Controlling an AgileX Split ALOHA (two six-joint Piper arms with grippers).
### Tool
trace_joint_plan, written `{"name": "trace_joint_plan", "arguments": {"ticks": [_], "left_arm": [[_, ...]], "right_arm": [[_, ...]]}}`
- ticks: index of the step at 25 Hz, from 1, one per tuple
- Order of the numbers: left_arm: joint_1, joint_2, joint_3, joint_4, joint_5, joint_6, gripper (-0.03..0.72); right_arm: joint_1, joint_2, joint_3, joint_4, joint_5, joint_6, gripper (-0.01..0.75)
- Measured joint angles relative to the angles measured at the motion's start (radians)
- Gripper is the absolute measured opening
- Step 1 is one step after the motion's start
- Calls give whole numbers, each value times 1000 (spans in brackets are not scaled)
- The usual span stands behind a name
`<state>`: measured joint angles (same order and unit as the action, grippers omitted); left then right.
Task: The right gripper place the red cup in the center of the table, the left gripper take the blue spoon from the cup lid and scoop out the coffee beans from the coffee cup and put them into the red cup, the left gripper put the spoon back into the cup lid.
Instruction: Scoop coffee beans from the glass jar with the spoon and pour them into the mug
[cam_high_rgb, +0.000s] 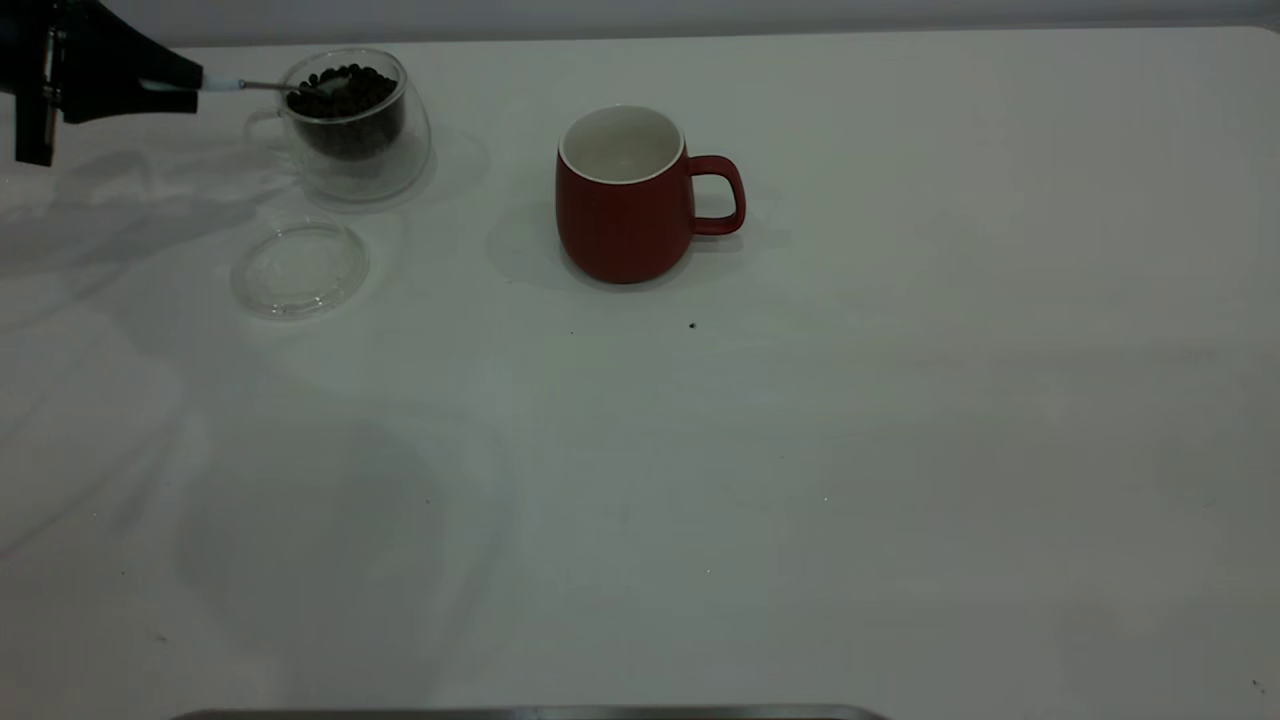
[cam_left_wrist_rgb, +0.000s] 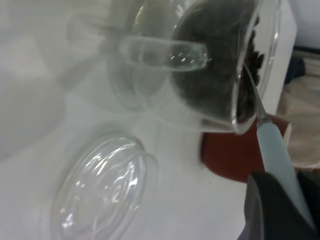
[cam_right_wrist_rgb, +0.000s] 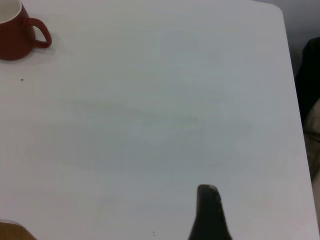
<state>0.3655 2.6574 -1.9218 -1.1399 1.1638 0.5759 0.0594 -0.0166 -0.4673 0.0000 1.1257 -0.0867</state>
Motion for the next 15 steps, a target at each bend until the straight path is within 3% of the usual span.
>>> {"name": "trace_joint_plan", "arguments": {"ticks": [15], "left_arm": [[21,0,0,-40,0,0,124]], "right_arm": [[0,0,0,0,0,0,583]]}}
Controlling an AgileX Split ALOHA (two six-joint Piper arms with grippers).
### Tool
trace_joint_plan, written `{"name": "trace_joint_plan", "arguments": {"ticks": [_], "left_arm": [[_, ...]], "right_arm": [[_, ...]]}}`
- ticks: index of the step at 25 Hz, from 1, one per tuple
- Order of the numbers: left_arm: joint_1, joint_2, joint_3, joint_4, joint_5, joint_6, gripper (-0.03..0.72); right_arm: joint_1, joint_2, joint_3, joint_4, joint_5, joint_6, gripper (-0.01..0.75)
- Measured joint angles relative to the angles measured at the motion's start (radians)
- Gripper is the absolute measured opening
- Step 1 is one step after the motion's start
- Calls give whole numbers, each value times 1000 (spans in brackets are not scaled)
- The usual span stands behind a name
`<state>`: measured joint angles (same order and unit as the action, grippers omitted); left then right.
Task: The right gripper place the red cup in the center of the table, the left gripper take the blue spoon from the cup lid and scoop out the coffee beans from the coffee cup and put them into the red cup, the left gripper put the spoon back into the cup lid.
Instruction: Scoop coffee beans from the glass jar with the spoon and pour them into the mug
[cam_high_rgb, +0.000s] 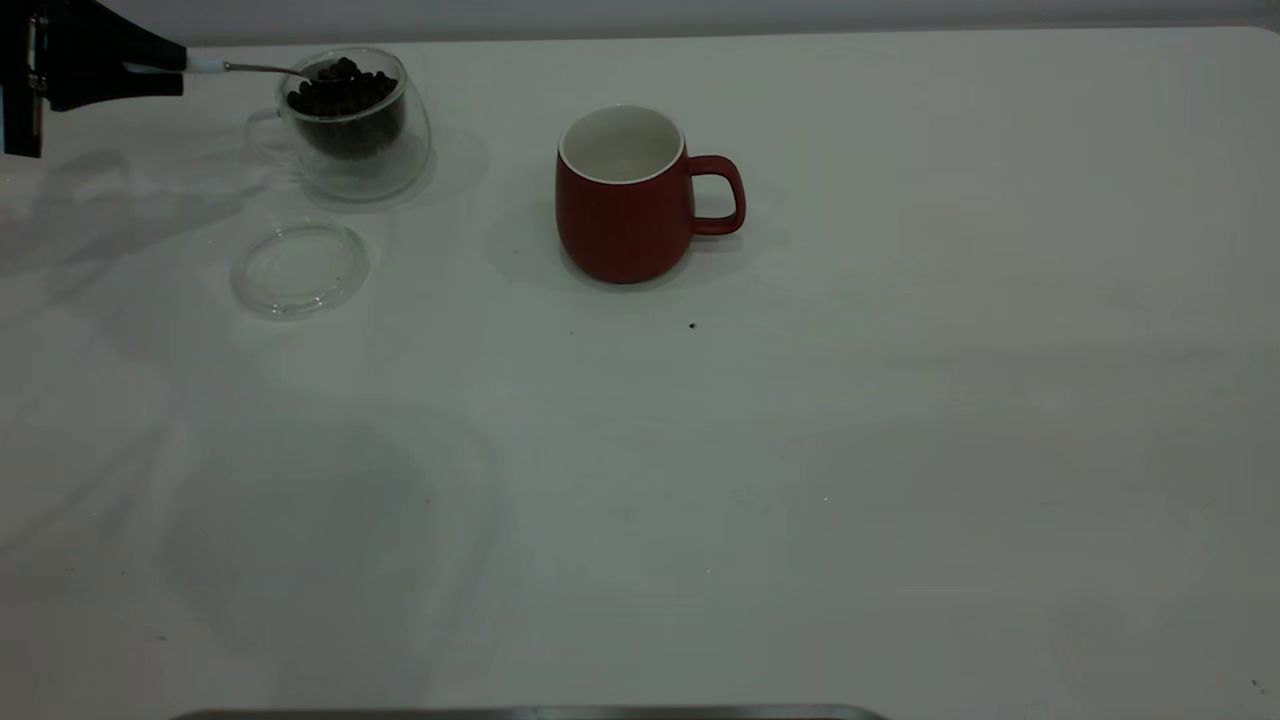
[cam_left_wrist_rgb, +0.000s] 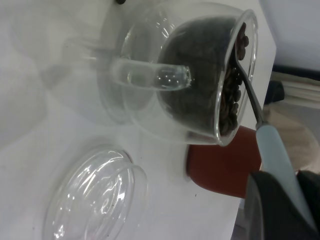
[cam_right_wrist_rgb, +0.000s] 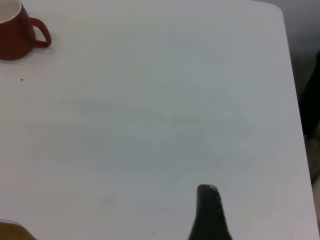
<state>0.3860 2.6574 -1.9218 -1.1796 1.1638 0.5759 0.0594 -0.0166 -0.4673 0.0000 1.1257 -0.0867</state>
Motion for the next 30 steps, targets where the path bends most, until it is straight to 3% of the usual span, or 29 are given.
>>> {"name": "trace_joint_plan", "arguments": {"ticks": [17,30], "left_arm": [[-8,-48,0,-13,0,-24,124],[-129,-49,0,-8,0,-41,124]], "right_arm": [[0,0,0,0,0,0,583],[0,0,0,0,0,0,583]]}}
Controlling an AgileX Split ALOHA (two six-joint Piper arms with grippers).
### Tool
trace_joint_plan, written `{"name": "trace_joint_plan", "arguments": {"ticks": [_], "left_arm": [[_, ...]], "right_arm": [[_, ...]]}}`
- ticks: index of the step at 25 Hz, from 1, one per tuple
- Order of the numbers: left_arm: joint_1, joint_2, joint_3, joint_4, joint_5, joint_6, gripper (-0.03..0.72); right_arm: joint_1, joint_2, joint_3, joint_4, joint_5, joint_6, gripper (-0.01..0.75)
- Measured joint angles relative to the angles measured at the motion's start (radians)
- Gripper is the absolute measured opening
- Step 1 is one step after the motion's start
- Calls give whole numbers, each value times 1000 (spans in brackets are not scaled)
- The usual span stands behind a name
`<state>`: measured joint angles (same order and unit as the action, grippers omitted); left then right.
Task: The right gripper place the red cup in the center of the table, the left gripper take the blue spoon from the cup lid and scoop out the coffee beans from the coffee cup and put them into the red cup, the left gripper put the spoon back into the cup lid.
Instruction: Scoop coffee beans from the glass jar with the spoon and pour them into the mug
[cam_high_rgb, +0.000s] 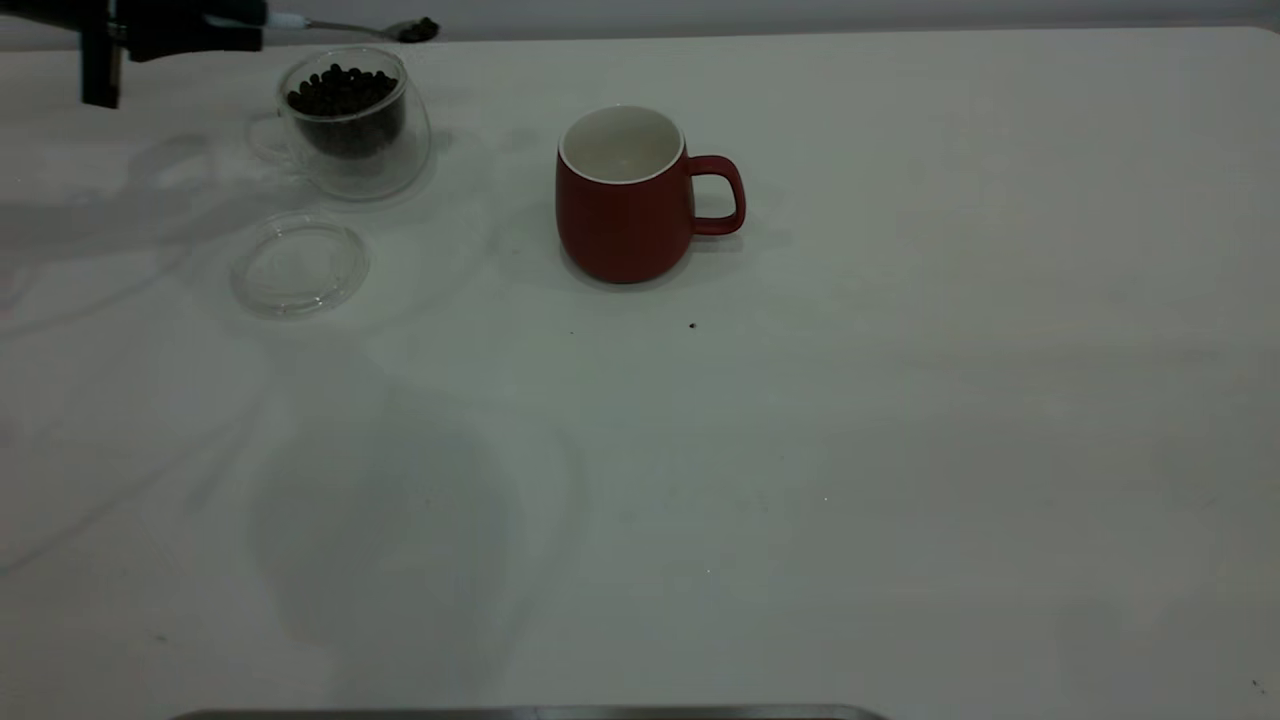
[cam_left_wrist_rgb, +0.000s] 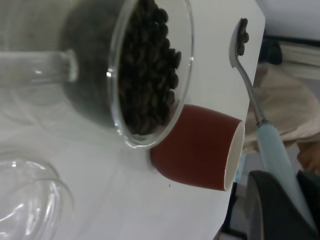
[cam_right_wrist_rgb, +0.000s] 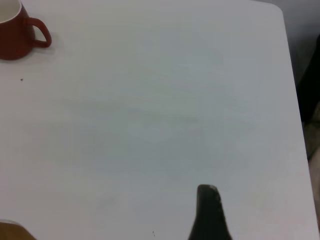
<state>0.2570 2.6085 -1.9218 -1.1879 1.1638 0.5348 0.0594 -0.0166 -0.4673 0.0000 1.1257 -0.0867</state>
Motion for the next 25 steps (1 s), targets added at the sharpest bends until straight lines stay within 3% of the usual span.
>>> {"name": "trace_joint_plan", "arguments": {"ticks": [10,25], "left_arm": [[-96,0,0,2,0,-4,124],[-124,-87,0,35,0,-23,124]], "right_arm": [[0,0,0,0,0,0,583],[0,0,0,0,0,0,583]]}}
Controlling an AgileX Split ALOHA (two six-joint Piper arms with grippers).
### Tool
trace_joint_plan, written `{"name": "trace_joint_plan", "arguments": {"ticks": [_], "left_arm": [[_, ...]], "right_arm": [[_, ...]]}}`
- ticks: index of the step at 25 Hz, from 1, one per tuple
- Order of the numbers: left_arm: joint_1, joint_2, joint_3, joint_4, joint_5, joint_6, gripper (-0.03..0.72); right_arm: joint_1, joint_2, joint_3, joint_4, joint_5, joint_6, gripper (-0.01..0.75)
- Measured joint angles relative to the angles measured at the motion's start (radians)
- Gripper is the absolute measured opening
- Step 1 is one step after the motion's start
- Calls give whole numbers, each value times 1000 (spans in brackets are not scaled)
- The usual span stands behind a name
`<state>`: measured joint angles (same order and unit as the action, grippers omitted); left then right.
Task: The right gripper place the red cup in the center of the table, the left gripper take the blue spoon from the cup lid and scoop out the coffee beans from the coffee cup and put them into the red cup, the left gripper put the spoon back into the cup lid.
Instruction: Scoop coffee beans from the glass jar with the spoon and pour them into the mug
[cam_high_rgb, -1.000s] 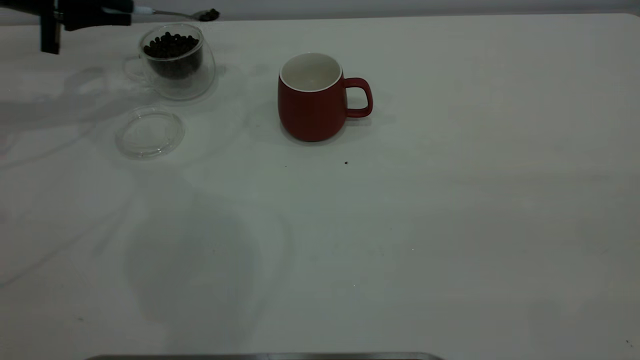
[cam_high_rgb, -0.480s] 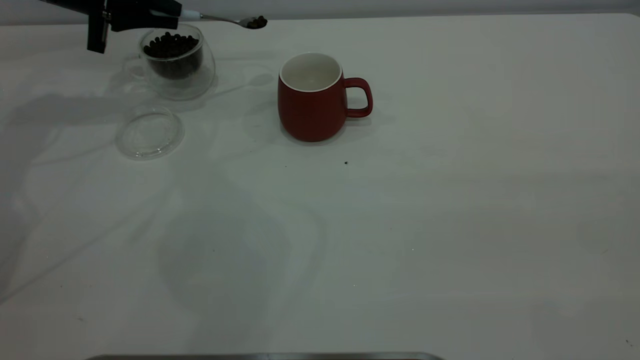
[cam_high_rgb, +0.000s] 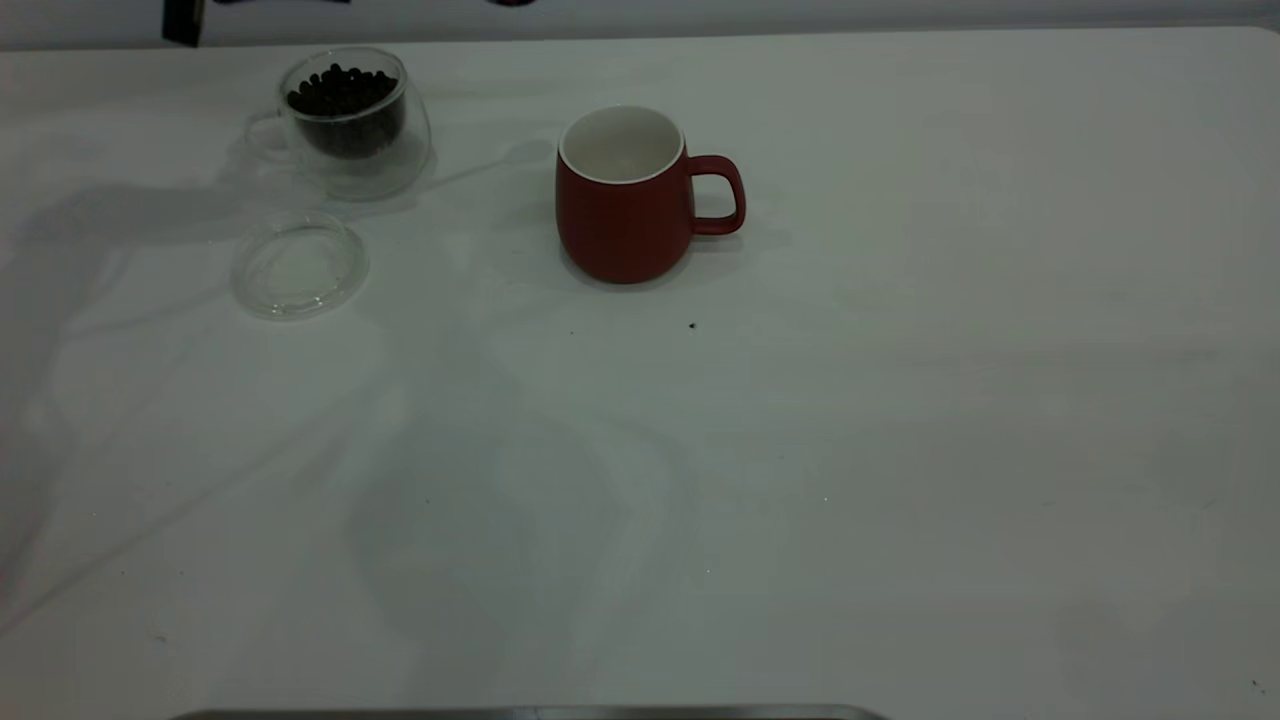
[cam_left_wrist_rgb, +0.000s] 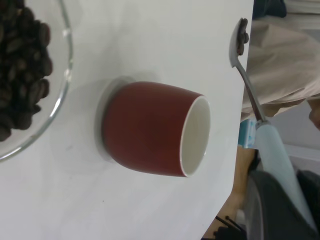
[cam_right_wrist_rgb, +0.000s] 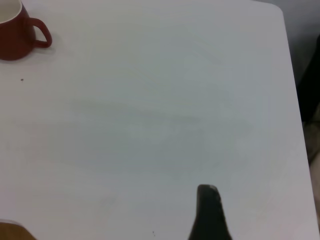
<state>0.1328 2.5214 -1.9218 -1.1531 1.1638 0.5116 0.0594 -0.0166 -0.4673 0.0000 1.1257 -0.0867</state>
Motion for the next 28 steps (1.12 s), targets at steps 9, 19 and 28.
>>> {"name": "trace_joint_plan", "arguments": {"ticks": [9,19,28], "left_arm": [[-58,-13,0,36,0,-8,124],[-115,-13,0,104,0,-8,124],[-123,-13,0,180,0,-8,124]], "right_arm": [[0,0,0,0,0,0,583],[0,0,0,0,0,0,583],[0,0,0,0,0,0,583]]}}
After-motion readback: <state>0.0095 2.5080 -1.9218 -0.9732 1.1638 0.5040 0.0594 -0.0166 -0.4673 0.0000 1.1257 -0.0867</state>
